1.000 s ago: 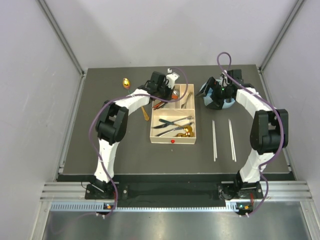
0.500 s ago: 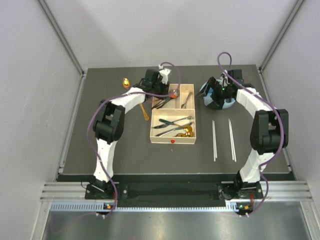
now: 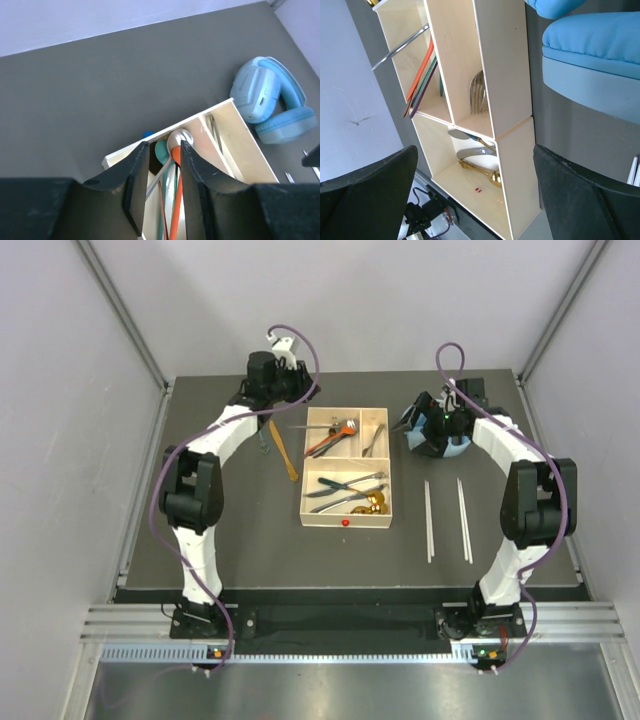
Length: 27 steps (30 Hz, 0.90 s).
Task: Sort the eating utensils into containers
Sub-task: Place the spoon in the storage box, then pick up the spoon from the center of the board.
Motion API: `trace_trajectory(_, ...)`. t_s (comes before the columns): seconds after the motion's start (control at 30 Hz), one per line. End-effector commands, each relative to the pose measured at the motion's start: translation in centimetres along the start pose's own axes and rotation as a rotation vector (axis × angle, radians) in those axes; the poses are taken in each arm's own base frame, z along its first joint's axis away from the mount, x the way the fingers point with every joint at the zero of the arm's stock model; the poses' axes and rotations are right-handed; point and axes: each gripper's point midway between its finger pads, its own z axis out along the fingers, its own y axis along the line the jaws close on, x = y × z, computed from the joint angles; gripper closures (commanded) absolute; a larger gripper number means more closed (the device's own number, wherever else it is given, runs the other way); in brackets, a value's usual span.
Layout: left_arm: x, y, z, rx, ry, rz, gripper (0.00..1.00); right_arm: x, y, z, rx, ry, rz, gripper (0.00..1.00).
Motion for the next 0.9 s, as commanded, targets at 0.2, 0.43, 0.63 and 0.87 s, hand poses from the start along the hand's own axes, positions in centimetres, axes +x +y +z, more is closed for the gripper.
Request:
trace_trajectory(0.2,-1.2,10.0,-4.6,-0.617,-0.083,-0.142,0.67,-2.1,1.5,-1.0,-0.005,-0.066,-0.012,0.0)
trace_trajectory(0.43,2.2,15.1,-7.3,-0.841,-0.067,-0.24,0.67,-2.3,1.8,-1.1,-0.005,-0.067,-0.023,0.0)
trace_trajectory(0.63,4.8,18.5,-7.8,-1.026,-0.026,-0.226,0.64,-2.2,1.9,-0.9,-0.022,-0.056,-0.025,0.0)
trace_trajectory(0.87,6.6,20.9,-6.3,-1.056,0.042,-0.292,0.6,-2.0,2.1,-0.8,-0.032,-0.043,-0.03,0.0)
